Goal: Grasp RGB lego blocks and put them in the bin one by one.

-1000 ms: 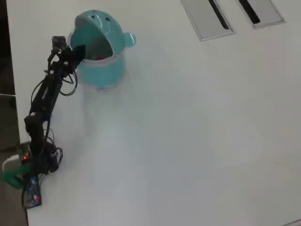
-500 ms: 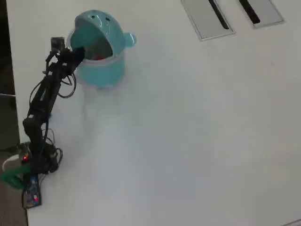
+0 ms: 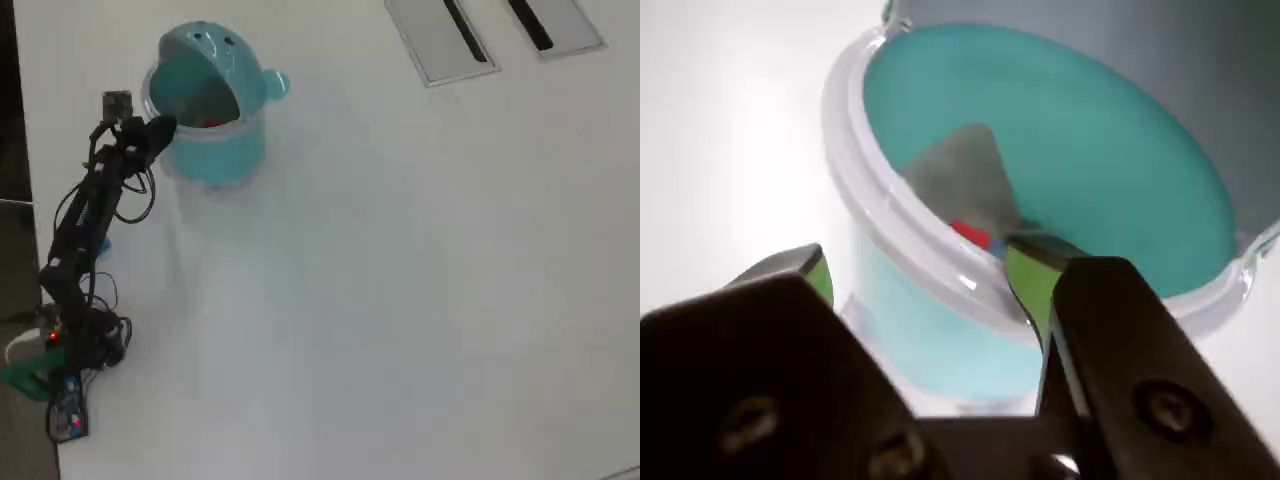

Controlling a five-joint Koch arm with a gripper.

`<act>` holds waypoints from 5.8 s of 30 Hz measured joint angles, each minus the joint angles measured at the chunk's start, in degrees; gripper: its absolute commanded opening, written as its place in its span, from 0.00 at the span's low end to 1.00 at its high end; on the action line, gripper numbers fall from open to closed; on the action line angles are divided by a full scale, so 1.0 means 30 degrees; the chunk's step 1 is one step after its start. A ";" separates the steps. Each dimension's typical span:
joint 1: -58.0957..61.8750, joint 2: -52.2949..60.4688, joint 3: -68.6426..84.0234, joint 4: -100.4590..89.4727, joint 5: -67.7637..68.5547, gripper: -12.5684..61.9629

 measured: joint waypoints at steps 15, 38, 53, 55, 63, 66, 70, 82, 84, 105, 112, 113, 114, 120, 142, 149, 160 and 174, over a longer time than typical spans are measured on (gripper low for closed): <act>-0.1494 0.2520 0.5742 0.1436 0.0176 0.60; -0.6914 0.0703 0.9580 -0.2871 0.2871 0.60; -0.6504 -0.4160 0.5713 -0.5479 0.3457 0.60; -0.6357 -0.4512 0.5713 -0.5947 0.3604 0.60; -0.6855 -0.6357 0.5654 -0.7500 0.4922 0.60; -0.7031 -0.7383 0.5244 -0.8203 0.5156 0.60; -0.7061 -0.7793 0.5186 -0.8701 0.5186 0.60; -0.7002 -0.8672 0.5244 -1.0635 0.6416 0.37; -0.6885 -0.8203 0.6064 -1.0723 0.6533 0.37; -0.1992 0.7295 0.9727 -0.3896 0.6533 0.37; -0.0146 0.7383 0.4541 -0.3486 0.6797 0.37; -0.0117 0.7324 0.4307 -0.3486 0.6797 0.37; 0.0000 0.7148 0.3750 -0.3486 0.6797 0.37; 0.0234 0.4189 0.1582 -0.3457 0.6797 0.37; 0.0615 -0.5127 -0.7646 -0.5127 0.4219 0.58; 0.0381 -0.4746 -0.7881 -0.5449 0.2783 0.62; -0.2930 0.4395 0.3516 -0.2314 0.2783 0.62; -0.3662 1.4062 1.4971 -0.0908 0.3252 0.61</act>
